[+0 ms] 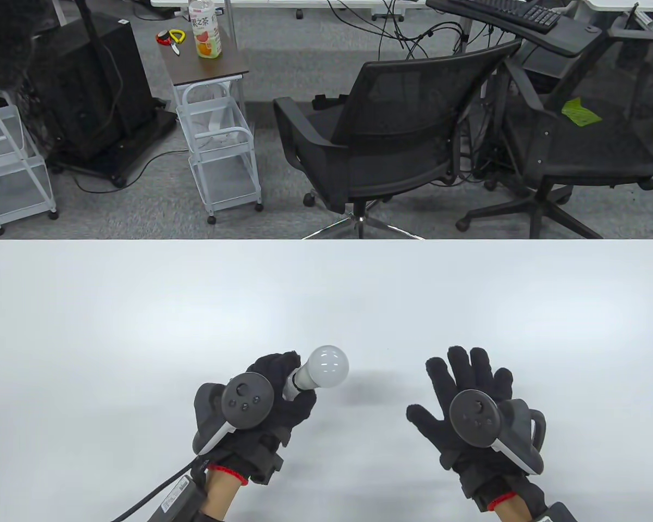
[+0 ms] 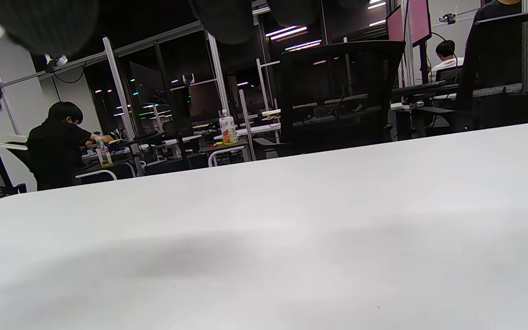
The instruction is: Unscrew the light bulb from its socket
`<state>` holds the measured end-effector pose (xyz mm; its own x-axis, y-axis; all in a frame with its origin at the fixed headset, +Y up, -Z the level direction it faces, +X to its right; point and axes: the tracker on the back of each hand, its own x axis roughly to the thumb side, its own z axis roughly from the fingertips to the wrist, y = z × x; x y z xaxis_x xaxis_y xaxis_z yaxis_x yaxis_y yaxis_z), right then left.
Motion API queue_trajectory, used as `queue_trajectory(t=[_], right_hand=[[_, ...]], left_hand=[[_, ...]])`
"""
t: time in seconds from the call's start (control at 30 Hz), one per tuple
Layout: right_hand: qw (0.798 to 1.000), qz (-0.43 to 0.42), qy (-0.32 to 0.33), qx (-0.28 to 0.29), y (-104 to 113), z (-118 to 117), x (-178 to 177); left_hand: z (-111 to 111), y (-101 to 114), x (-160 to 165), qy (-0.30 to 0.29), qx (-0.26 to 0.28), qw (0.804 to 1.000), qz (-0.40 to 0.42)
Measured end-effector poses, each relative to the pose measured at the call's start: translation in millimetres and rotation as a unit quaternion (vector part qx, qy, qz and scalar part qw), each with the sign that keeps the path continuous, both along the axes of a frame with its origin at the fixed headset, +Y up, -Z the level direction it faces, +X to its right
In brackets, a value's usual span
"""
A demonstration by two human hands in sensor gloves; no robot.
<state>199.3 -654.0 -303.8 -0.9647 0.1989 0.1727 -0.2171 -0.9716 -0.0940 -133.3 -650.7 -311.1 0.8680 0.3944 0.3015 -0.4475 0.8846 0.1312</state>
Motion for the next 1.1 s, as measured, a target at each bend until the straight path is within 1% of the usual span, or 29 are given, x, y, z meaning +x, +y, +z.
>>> queue_trajectory(t=[0.07,0.13,0.2,0.27,0.3,0.37,0.43,0.57,0.67,0.73,0.87,1.0,1.1], right_hand=[[1.0,-0.004,0.002,0.002,0.2,0.3,-0.3],[1.0,-0.006,0.002,0.005,0.1,0.3,-0.5],[1.0,-0.026,0.005,-0.001,-1.0,-0.2,-0.5],[0.998,-0.062,0.01,-0.019,-3.2,-0.9,0.4],[0.995,-0.095,0.013,-0.032,-4.7,-1.0,0.8],[0.988,-0.148,0.021,-0.039,-5.2,-0.3,1.1],[0.983,-0.179,0.027,-0.033,-4.0,1.0,0.5],[0.97,-0.24,0.044,-0.009,-0.6,5.2,-1.5],[0.961,-0.27,0.061,0.0,0.8,8.3,-4.5],[0.956,-0.281,0.083,-0.004,0.3,9.4,-8.6],[0.951,-0.291,0.104,-0.027,-3.1,10.5,-17.4],[0.952,-0.28,0.12,-0.038,-6.2,10.9,-25.4],[0.954,-0.271,0.119,-0.044,-8.8,10.6,-28.3]], left_hand=[[2.7,2.9,3.4,-0.013,0.015,1.0,-0.015],[6.1,6.1,8.6,-0.037,0.032,0.998,-0.037],[10.3,6.7,15.8,-0.066,0.056,0.994,-0.073],[14.0,6.3,23.2,-0.077,0.072,0.988,-0.115],[16.4,6.0,27.5,-0.083,0.082,0.984,-0.138],[21.3,5.5,37.3,-0.095,0.099,0.975,-0.174],[24.3,6.2,43.0,-0.101,0.106,0.971,-0.188],[27.1,6.8,48.8,-0.104,0.108,0.97,-0.191],[28.1,6.7,50.8,-0.102,0.112,0.968,-0.199],[28.6,5.9,52.2,-0.101,0.112,0.968,-0.202],[29.6,5.0,55.9,-0.104,0.115,0.966,-0.205],[32.8,5.3,62.0,-0.109,0.122,0.964,-0.211],[34.3,4.6,65.9,-0.111,0.128,0.961,-0.221]])
